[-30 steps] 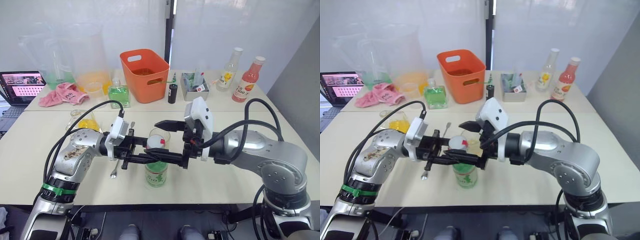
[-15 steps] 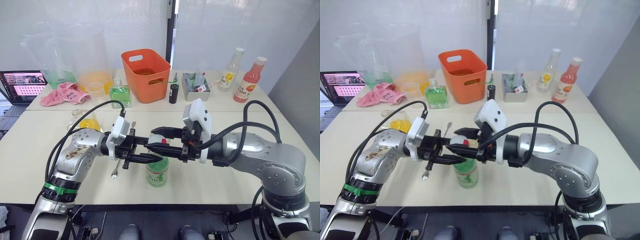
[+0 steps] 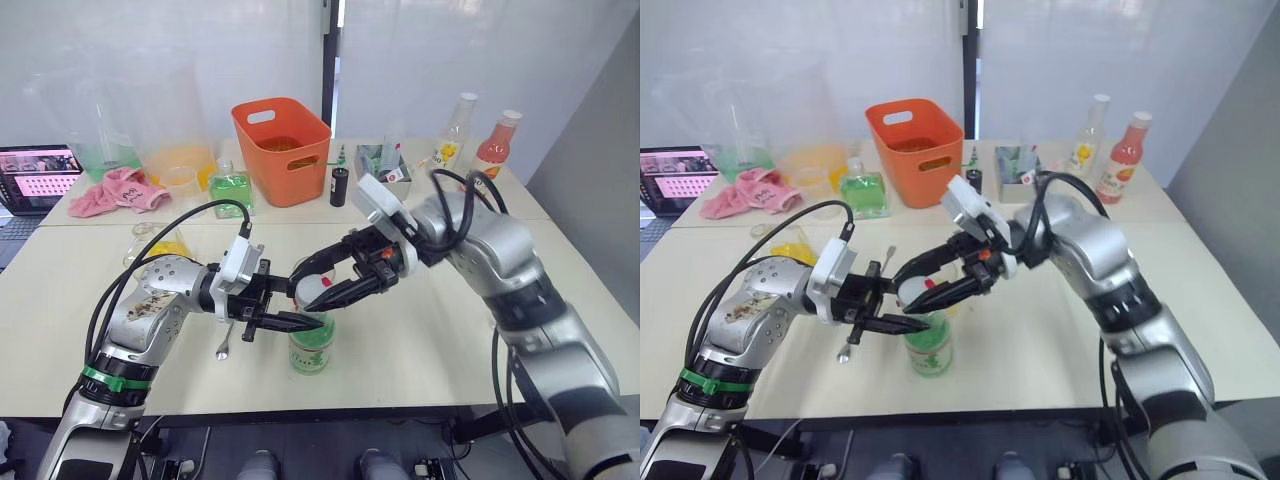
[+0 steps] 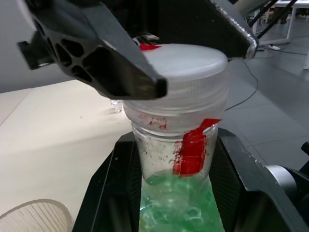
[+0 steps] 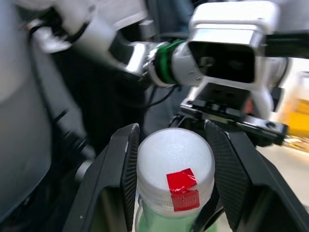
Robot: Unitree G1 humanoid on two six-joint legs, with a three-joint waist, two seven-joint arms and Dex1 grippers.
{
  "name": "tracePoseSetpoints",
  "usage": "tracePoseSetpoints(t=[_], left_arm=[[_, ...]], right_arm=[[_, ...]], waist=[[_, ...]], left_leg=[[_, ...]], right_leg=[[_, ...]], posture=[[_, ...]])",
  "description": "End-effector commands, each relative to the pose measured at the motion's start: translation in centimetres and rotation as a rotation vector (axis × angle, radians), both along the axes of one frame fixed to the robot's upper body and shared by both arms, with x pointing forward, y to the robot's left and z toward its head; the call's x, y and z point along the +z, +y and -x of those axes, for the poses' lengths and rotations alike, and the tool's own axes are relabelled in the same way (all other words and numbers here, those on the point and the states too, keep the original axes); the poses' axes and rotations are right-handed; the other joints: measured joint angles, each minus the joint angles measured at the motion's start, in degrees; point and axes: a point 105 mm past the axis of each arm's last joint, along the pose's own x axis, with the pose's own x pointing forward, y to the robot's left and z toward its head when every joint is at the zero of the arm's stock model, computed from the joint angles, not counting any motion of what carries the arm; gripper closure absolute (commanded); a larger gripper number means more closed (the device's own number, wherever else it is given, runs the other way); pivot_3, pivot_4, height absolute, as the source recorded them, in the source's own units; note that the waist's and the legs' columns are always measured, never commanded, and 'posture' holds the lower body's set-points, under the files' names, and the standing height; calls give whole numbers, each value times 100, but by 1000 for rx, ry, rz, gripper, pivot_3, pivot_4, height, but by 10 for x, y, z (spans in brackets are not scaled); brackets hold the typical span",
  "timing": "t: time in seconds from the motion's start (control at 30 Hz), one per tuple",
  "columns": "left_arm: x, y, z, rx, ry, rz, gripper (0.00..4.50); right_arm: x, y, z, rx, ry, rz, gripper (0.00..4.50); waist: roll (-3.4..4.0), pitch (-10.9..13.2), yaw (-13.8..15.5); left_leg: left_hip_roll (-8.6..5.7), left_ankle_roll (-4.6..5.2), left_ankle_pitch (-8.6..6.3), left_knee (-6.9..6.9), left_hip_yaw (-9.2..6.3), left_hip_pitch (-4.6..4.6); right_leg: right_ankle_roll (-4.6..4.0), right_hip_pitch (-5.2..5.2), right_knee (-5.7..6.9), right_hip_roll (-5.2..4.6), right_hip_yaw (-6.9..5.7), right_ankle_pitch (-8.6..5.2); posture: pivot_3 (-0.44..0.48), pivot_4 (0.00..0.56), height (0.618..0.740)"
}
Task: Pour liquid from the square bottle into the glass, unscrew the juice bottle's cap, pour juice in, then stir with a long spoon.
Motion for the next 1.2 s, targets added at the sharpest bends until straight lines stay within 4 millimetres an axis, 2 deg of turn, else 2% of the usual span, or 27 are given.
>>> tracePoseSetpoints(t=[0.03, 0.17, 0.23, 0.27, 0.37, 0.43, 0.53, 0.57, 0.77, 0.83, 0.93, 1.2], left_arm=[[-6, 1, -2, 40, 14, -43, 2748], [-6, 2, -1, 49, 9, -43, 2748], [-4, 2, -2, 56, 8, -39, 2748], [-4, 3, -2, 59, 7, -38, 2748], [-3, 3, -3, 63, 7, -36, 2748], [-3, 2, -3, 62, 8, -36, 2748], [-4, -1, -5, 59, 11, -33, 2748], [-4, -1, -6, 59, 12, -32, 2748], [-2, -3, -10, 63, 15, -13, 2748], [-1, -3, -12, 67, 13, -5, 2748], [-1, -2, -12, 64, 14, -2, 2748], [-1, -5, -11, 41, 18, -5, 2748]], right_arm=[[-21, 22, -8, 81, -31, 124, 2838], [-10, 24, -14, 76, -30, 113, 2838], [0, 16, -8, 81, 0, 93, 1815], [6, 13, -5, 83, 15, 76, 1580], [22, 5, 1, 82, 50, 25, 496], [29, 1, 4, 76, 57, -6, 96], [52, -10, 8, -66, 32, -168, 96], [54, -14, 9, -119, 21, -194, 96], [42, -23, 18, -529, -55, -295, 96], [33, -28, 28, -643, -52, -312, 96], [23, -31, 29, -796, -25, -326, 96], [14, -33, 33, -873, 32, -307, 96]], waist=[[0, -1, -17], [2, -1, -34], [2, -1, -30], [2, -1, -15], [2, 0, 0], [4, 1, 2], [3, 1, 48], [3, 1, 96], [3, 0, 148], [3, 0, 143], [2, 0, 142], [2, 0, 141]], left_leg=[[0, 0, 0, -3, 0, 0], [6, 0, 0, -8, -1, 25], [11, 0, 0, -10, -1, 49], [15, -1, 0, -9, -1, 57], [18, -1, 0, -6, -1, 41], [17, -1, 0, -8, -2, 31], [16, -1, 0, -7, -8, 1], [14, -1, 0, -6, -15, -7], [9, -1, 0, -6, -18, -13], [10, -2, 1, -5, -18, -11], [10, -2, 1, -2, -18, -12], [10, -2, 2, 3, -18, -11]], right_leg=[[-1, 0, -4, 0, 0, 0], [-11, 9, 8, 8, 0, 0], [-17, 32, 11, 12, 0, -5], [-19, 39, 10, 17, -1, -7], [-21, 30, 9, 19, -2, -7], [-21, 19, 11, 18, -1, -7], [-23, -13, 26, 19, -2, -6], [-23, -15, 26, 20, -2, -5], [-22, -17, 15, 19, 0, -6], [-22, -18, 17, 21, 0, -7], [-22, -13, 13, 21, 3, -7], [-22, -8, 9, 21, 3, -7]], posture=[[0, 150, 739], [0, 150, 739], [0, 150, 739], [0, 150, 739], [0, 150, 739], [0, 150, 739], [0, 150, 739], [0, 150, 739], [0, 150, 739], [0, 150, 739], [0, 150, 739], [0, 150, 739]])
